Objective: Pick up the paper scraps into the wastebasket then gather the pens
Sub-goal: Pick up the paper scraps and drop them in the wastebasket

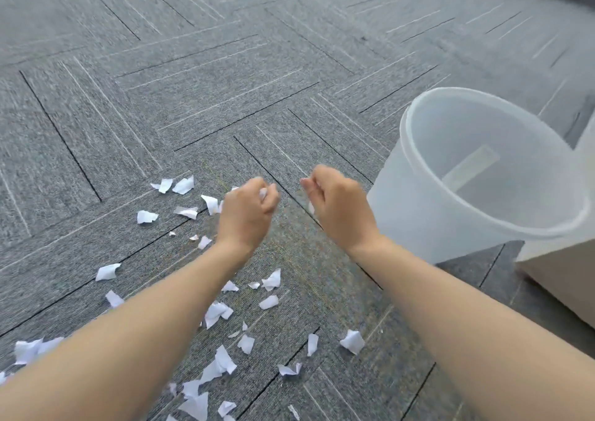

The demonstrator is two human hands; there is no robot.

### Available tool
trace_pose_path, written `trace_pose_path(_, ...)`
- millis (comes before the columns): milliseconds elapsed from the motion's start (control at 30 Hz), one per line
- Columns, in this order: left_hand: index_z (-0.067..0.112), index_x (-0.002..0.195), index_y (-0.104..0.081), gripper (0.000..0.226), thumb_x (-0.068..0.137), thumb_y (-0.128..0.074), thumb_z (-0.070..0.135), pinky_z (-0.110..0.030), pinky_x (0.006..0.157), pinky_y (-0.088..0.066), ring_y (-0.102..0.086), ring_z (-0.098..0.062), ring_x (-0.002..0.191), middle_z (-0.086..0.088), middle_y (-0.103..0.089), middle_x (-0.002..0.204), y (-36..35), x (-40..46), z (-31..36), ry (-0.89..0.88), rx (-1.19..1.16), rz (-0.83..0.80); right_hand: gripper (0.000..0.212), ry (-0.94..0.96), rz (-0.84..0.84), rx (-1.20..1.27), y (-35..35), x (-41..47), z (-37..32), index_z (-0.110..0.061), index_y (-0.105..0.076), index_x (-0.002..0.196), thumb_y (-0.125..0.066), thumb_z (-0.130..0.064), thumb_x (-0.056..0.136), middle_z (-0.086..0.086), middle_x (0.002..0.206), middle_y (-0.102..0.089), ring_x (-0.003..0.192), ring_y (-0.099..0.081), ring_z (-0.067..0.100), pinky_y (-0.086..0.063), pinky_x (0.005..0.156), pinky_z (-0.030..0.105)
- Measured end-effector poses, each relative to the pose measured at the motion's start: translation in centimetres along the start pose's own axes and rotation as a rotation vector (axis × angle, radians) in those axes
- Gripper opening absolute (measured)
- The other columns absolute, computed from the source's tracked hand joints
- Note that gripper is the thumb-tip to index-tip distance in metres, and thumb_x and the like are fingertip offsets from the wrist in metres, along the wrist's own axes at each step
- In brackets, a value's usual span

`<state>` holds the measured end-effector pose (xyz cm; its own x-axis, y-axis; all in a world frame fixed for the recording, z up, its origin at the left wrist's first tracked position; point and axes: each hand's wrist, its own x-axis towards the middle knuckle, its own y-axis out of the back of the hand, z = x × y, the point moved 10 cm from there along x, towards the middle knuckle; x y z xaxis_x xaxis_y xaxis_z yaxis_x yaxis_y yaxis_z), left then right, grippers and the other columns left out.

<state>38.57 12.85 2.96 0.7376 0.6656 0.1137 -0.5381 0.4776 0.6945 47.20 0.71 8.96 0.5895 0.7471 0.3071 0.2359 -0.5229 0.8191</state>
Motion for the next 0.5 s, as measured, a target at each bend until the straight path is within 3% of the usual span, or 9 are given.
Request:
trace_pose_path(100,0.004,0.067,-0.053,0.037,0.095,-0.047,0.028,-0.021,0.038,-0.024,-0.034,-0.015,0.043,-0.001,-0.046,0.050,0.3,3.2,10.8,-0.129,-0.263,0.044,0.025,0.012,0.202,-0.015,9.3,1.9,0.8,-0.010,-0.048,0.075,-0.055,-0.021,0.096,-0.002,0.065,-0.046,0.057,-0.039,0.019,-0.026,0.055,0.030)
trace_pose_path(200,0.007,0.062,-0.049,0.036,0.091,-0.049,0.029,-0.030,0.045,-0.023,-0.030,-0.017,0.045,0.002,-0.038,0.047,0.0,4.8,20.7,-0.214,-0.443,0.077,0.022,-0.055,0.266,-0.035,16.2,1.8,3.6,-0.007,-0.053,0.079,-0.055,-0.021,0.096,0.004,0.067,-0.054,0.060,-0.045,0.026,-0.035,0.057,0.037)
trace_pose_path(267,0.009,0.058,-0.044,0.035,0.087,-0.050,0.027,-0.032,0.048,-0.024,-0.027,-0.017,0.047,0.004,-0.032,0.046,-0.8,5.4,25.8,-0.223,-0.533,0.092,0.022,-0.107,0.345,-0.024,20.4,1.1,5.2,-0.008,-0.053,0.079,-0.054,-0.021,0.096,-0.001,0.062,-0.053,0.059,-0.045,0.027,-0.028,0.057,0.035)
trace_pose_path(400,0.009,0.057,-0.041,0.034,0.086,-0.048,0.026,-0.034,0.052,-0.025,-0.026,-0.019,0.052,0.001,-0.034,0.051,-3.6,6.2,31.1,-0.166,-0.659,0.092,0.025,-0.315,0.481,0.217,25.6,0.6,9.1,-0.008,-0.053,0.075,-0.052,-0.021,0.097,-0.009,0.057,-0.046,0.057,-0.041,0.018,-0.027,0.056,0.030)
trace_pose_path(500,-0.005,0.066,-0.048,0.038,0.092,-0.049,0.022,-0.033,0.052,-0.027,-0.030,-0.018,0.052,-0.006,-0.041,0.054,-5.5,6.0,32.8,-0.186,-0.602,0.054,0.026,-0.413,0.440,0.229,26.3,-0.1,12.0,-0.011,-0.050,0.074,-0.051,-0.024,0.097,-0.008,0.058,-0.046,0.054,-0.042,0.008,-0.024,0.055,0.030)
